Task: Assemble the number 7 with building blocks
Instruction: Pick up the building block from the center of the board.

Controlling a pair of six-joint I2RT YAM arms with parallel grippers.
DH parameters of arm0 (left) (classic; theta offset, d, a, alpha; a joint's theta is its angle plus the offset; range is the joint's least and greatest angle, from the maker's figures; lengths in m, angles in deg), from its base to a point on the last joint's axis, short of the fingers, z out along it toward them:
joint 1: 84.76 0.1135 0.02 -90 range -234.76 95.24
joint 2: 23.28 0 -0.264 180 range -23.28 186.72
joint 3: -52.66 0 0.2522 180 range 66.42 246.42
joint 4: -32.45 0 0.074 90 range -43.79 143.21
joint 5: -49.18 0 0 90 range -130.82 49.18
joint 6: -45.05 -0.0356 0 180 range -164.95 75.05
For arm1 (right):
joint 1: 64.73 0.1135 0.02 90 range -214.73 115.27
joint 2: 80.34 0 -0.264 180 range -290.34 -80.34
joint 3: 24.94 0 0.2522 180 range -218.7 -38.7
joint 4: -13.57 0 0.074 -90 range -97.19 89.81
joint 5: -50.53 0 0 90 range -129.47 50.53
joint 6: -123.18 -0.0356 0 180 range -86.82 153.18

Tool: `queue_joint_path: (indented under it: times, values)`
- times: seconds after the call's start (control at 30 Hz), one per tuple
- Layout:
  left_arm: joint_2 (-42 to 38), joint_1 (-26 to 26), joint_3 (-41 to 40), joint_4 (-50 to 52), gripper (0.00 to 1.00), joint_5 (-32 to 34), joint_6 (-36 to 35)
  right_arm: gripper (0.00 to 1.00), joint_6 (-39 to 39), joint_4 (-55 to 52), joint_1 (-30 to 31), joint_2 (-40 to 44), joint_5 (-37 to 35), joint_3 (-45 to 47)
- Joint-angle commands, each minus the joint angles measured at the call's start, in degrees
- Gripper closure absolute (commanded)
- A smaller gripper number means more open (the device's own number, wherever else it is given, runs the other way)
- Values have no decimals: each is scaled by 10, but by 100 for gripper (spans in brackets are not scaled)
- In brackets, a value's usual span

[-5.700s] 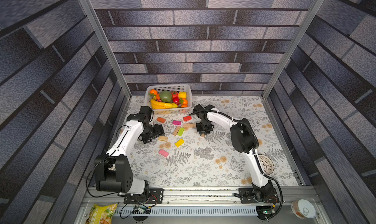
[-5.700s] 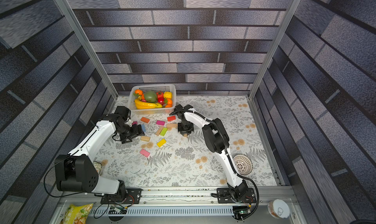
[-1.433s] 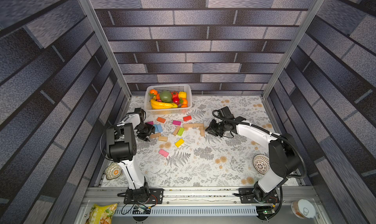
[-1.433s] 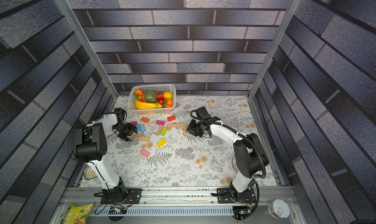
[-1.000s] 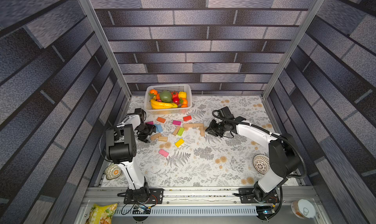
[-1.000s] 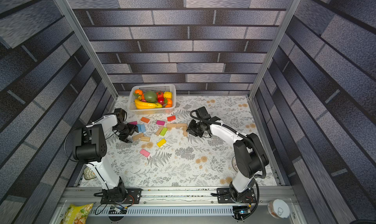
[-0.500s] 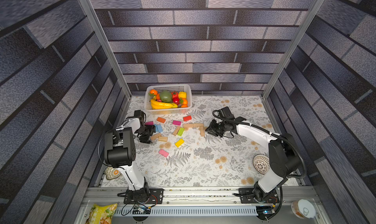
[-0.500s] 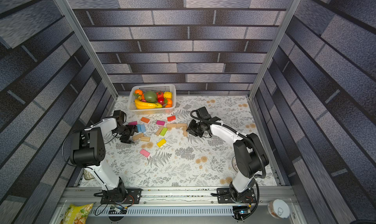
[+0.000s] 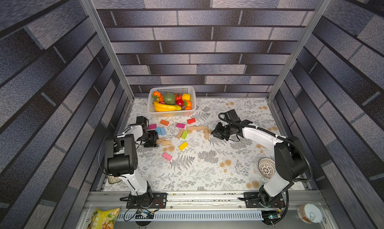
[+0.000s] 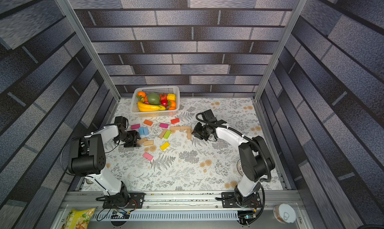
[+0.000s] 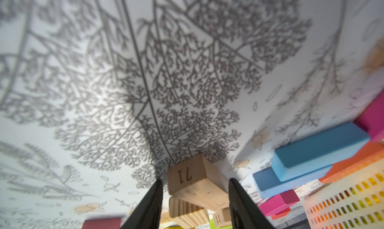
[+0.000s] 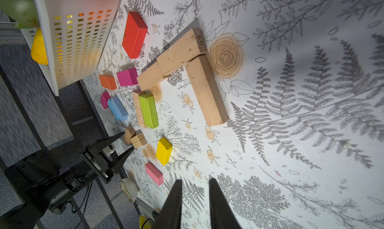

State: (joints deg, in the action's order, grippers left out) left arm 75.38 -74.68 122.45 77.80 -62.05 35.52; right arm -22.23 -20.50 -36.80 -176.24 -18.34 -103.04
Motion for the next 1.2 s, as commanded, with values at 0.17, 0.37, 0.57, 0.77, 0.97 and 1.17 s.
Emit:
queue_joint_path:
  times: [0.17,0.37,0.57,0.77,0.97,1.17]
  values:
    - [36,34,-46,7,64,64,-37,74,31,-20,-5,27,7,-11]
    - [2,71,-14,45,73,81,-123,65,82,-45,-5,45,-3,-39]
    - [-25,99,20,52,77,56,-201,57,106,-50,-6,62,-8,-54]
    - [-43,77,103,112,77,16,-360,57,132,-87,-20,88,-35,-60]
    - [-44,-88,221,192,77,23,-503,57,140,-117,-64,133,-49,-29]
    - [52,-301,337,216,77,13,-580,57,139,-146,-88,167,-64,-15]
